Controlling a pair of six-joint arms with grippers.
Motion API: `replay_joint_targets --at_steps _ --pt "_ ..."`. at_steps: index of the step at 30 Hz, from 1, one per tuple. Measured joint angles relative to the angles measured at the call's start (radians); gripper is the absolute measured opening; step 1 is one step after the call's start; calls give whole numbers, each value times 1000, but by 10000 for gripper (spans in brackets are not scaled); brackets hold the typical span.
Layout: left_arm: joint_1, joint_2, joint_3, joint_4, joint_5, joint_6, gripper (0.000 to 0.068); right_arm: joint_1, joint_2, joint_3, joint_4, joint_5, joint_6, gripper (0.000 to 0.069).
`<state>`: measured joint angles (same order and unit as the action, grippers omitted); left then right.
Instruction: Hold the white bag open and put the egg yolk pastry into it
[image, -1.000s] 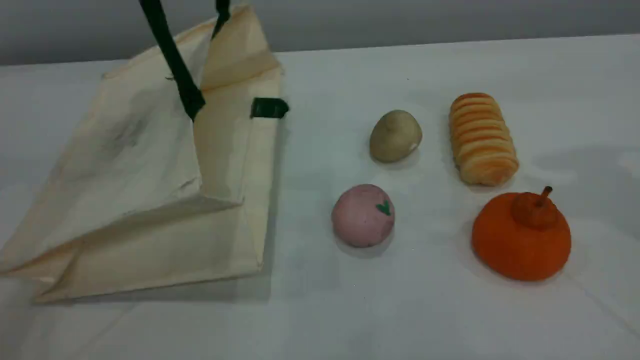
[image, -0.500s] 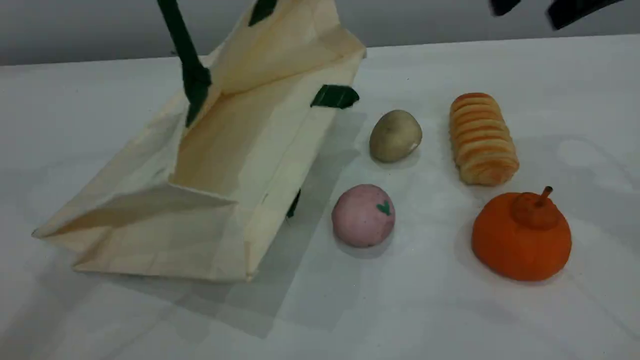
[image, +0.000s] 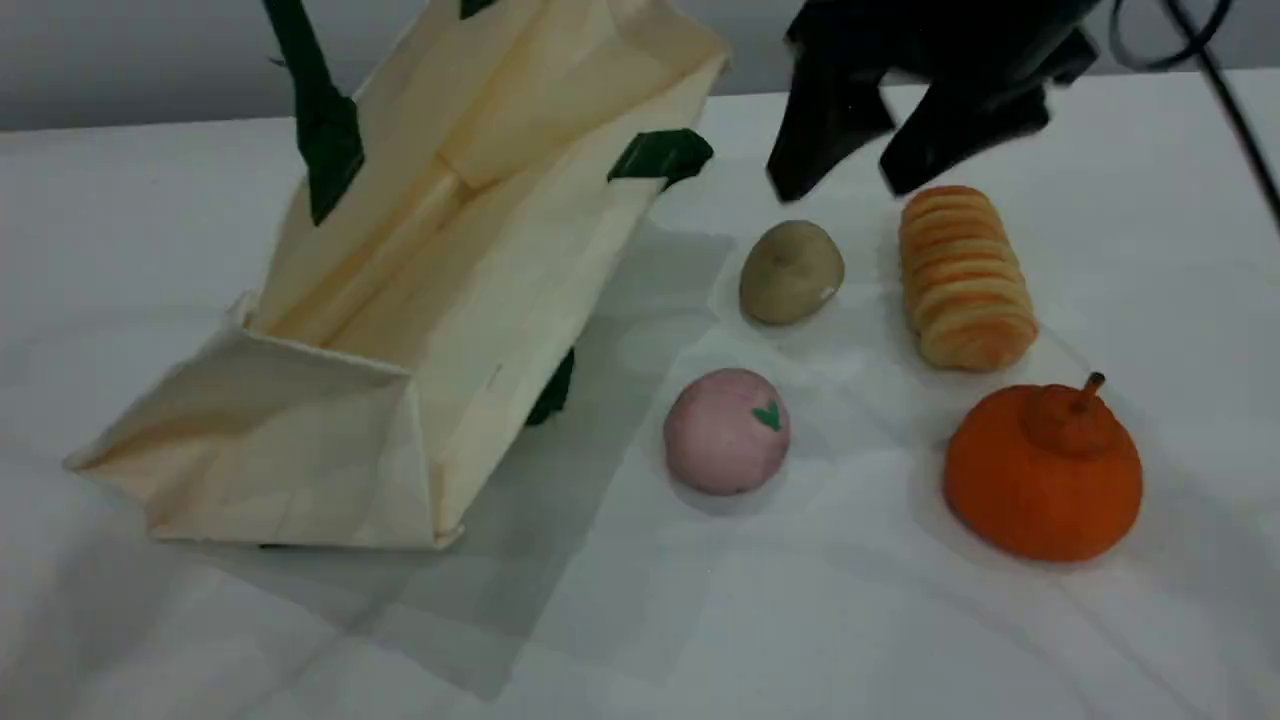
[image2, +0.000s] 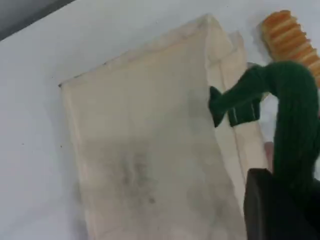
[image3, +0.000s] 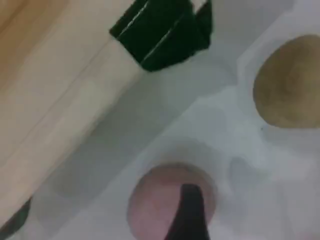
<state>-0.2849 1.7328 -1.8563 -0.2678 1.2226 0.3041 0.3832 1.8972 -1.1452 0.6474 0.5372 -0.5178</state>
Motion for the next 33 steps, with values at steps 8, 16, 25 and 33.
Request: replay_joint_targets --at_steps 8,16,25,33 --pt "0 -1 0 -27 -1 0 92 7 120 -1 10 -147 -13 552" --pt "0 0 0 -27 -1 0 92 7 157 -51 79 -165 -47 552" --pt "0 0 0 -27 -1 0 92 8 236 -116 98 -170 -78 552" --pt "0 0 -1 -27 -1 0 92 8 313 -183 109 -167 -87 552"
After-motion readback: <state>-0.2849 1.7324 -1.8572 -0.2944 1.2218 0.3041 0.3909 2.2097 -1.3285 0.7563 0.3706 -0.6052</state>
